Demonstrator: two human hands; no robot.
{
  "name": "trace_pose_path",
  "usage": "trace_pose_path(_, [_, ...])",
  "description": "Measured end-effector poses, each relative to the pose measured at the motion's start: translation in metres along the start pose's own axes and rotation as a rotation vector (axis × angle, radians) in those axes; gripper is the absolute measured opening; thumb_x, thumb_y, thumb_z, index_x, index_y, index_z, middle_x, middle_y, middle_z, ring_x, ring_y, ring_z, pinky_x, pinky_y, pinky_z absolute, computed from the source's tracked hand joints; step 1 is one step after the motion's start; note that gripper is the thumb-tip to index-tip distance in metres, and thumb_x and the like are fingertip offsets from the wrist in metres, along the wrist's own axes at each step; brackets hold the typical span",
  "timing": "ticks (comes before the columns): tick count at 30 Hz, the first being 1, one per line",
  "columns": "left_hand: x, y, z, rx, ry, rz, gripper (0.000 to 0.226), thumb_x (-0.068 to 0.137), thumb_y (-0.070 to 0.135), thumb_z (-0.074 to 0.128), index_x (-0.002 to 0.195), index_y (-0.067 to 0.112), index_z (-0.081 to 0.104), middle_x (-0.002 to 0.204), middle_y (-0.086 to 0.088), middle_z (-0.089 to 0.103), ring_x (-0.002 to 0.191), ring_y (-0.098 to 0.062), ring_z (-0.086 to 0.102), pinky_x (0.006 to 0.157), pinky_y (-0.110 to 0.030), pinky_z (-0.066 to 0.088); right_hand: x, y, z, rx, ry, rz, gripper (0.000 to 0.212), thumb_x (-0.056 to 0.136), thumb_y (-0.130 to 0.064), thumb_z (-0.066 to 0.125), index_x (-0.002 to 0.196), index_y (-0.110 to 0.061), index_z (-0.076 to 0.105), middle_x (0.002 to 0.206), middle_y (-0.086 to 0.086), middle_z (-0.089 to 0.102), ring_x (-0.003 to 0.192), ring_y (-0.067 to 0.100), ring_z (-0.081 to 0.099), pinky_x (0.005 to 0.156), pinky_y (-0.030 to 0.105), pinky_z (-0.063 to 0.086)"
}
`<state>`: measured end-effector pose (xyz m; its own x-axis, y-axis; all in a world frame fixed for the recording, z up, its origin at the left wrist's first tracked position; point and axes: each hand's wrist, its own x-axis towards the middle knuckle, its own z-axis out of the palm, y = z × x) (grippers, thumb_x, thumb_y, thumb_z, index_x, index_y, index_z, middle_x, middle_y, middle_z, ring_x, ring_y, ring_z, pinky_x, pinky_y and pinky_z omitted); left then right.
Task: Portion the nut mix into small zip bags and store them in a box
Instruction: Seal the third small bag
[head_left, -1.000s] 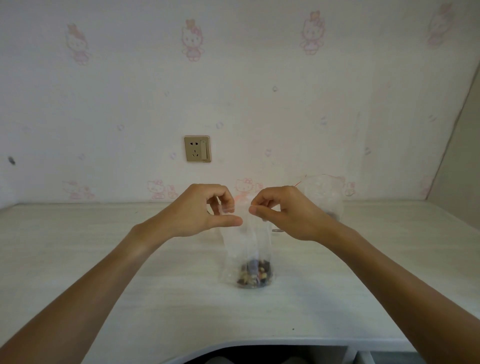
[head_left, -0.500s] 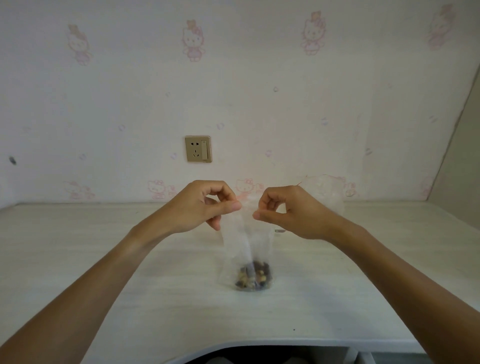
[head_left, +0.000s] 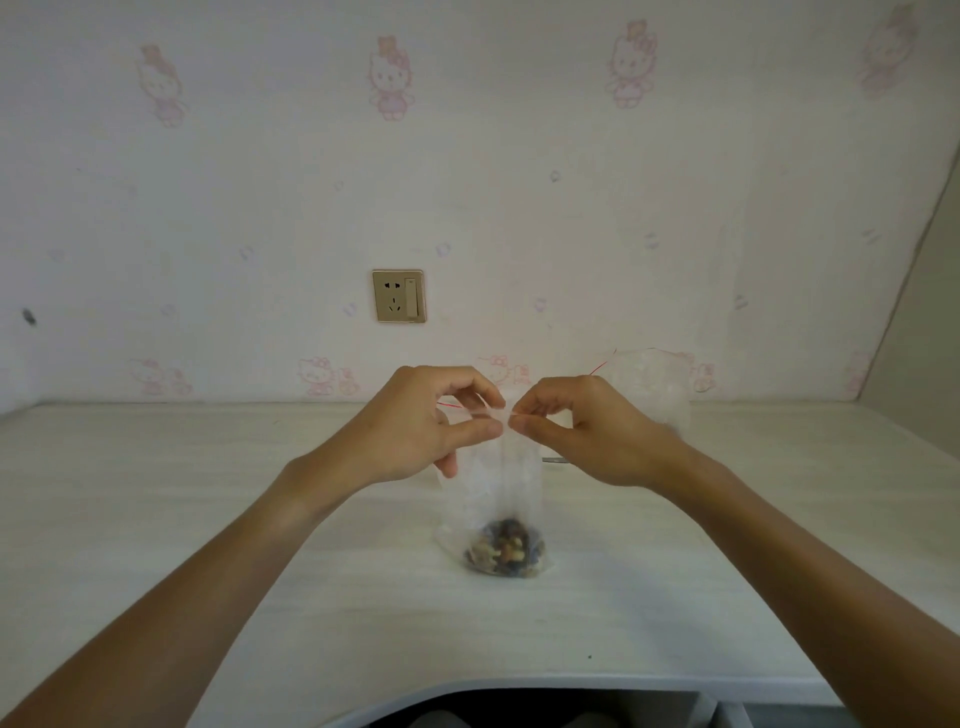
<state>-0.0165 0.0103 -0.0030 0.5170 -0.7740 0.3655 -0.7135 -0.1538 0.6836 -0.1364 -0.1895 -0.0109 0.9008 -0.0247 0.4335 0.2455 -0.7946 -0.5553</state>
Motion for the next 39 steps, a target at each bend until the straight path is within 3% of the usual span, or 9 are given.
trace_pose_path(3, [0.001, 0.001, 0.004, 0.014, 0.021, 0.014, 0.001, 0.092, 0.033, 0.079, 0.092, 0.034, 0.078, 0.092, 0.015, 0.074, 0.061, -0.018, 0.075, 0.07, -0.043, 0.065, -0.001, -0.003, 0.0, 0.149, -0.041, 0.05, 0.018, 0.1, -0.023, 0.065, 0.096, -0.011, 0.078, 0.093, 0.0, 0.076, 0.091, 0.012, 0.067, 0.084, 0.018, 0.051])
trace_pose_path(8, [0.002, -0.002, -0.003, 0.031, -0.035, 0.061, 0.011, 0.096, 0.038, 0.071, 0.088, 0.032, 0.077, 0.086, 0.015, 0.074, 0.078, -0.006, 0.067, 0.077, -0.02, 0.054, -0.003, -0.003, -0.004, 0.279, -0.148, 0.09, 0.029, 0.104, -0.023, 0.057, 0.086, -0.009, 0.074, 0.086, 0.006, 0.077, 0.08, 0.009, 0.067, 0.078, 0.02, 0.051])
trace_pose_path(12, [0.0, -0.008, -0.008, 0.031, -0.026, 0.02, 0.024, 0.101, 0.037, 0.063, 0.082, 0.025, 0.072, 0.086, 0.013, 0.074, 0.085, -0.011, 0.07, 0.087, -0.033, 0.053, -0.005, 0.003, -0.004, 0.116, -0.19, 0.063, 0.014, 0.09, -0.028, 0.078, 0.084, -0.016, 0.075, 0.083, -0.001, 0.076, 0.078, 0.012, 0.068, 0.08, 0.021, 0.054])
trace_pose_path(17, [-0.002, -0.011, -0.011, 0.07, 0.01, -0.025, 0.032, 0.103, 0.041, 0.057, 0.08, 0.022, 0.067, 0.072, 0.018, 0.07, 0.06, -0.006, 0.062, 0.068, -0.028, 0.048, -0.003, 0.013, -0.001, -0.002, -0.081, -0.004, 0.007, 0.09, -0.015, 0.078, 0.096, -0.018, 0.078, 0.084, -0.006, 0.073, 0.077, 0.004, 0.063, 0.071, 0.012, 0.049])
trace_pose_path(21, [-0.003, -0.006, -0.009, 0.031, 0.017, -0.012, 0.016, 0.094, 0.051, 0.069, 0.091, 0.035, 0.071, 0.102, 0.018, 0.074, 0.052, -0.017, 0.045, 0.056, -0.023, 0.046, -0.002, 0.013, -0.001, 0.006, -0.049, 0.009, 0.008, 0.095, -0.013, 0.071, 0.099, -0.013, 0.078, 0.082, -0.013, 0.071, 0.076, 0.002, 0.061, 0.069, 0.012, 0.05])
trace_pose_path(24, [-0.004, -0.004, -0.002, 0.103, 0.028, 0.053, 0.018, 0.085, 0.051, 0.081, 0.098, 0.041, 0.071, 0.105, 0.023, 0.073, 0.045, -0.015, 0.036, 0.05, -0.012, 0.038, -0.002, 0.009, -0.002, 0.01, -0.049, 0.005, 0.006, 0.095, -0.014, 0.072, 0.097, -0.019, 0.075, 0.078, -0.013, 0.071, 0.075, 0.002, 0.062, 0.072, 0.015, 0.05])
trace_pose_path(27, [-0.002, -0.001, 0.003, 0.12, 0.022, 0.064, 0.009, 0.088, 0.043, 0.08, 0.091, 0.038, 0.074, 0.101, 0.024, 0.073, 0.04, -0.012, 0.047, 0.048, -0.014, 0.042, -0.004, 0.004, -0.003, 0.055, -0.042, 0.034, 0.012, 0.093, -0.017, 0.075, 0.096, -0.027, 0.068, 0.08, -0.008, 0.071, 0.078, 0.008, 0.063, 0.065, 0.012, 0.048])
trace_pose_path(33, [-0.001, 0.003, 0.003, 0.078, 0.029, -0.002, 0.013, 0.091, 0.043, 0.076, 0.081, 0.036, 0.074, 0.092, 0.02, 0.072, 0.047, -0.015, 0.064, 0.053, -0.012, 0.044, -0.006, -0.001, -0.012, 0.023, -0.023, 0.03, 0.01, 0.089, -0.013, 0.079, 0.093, -0.016, 0.071, 0.088, -0.001, 0.071, 0.081, 0.01, 0.063, 0.075, 0.021, 0.055])
trace_pose_path(39, [0.0, 0.008, -0.001, 0.016, 0.022, -0.037, 0.018, 0.095, 0.042, 0.071, 0.081, 0.031, 0.075, 0.081, 0.009, 0.072, 0.05, -0.017, 0.067, 0.054, -0.017, 0.048, -0.007, -0.002, -0.017, 0.013, -0.021, 0.035, 0.005, 0.095, -0.013, 0.071, 0.097, -0.014, 0.077, 0.091, -0.006, 0.075, 0.09, 0.006, 0.064, 0.083, 0.006, 0.043])
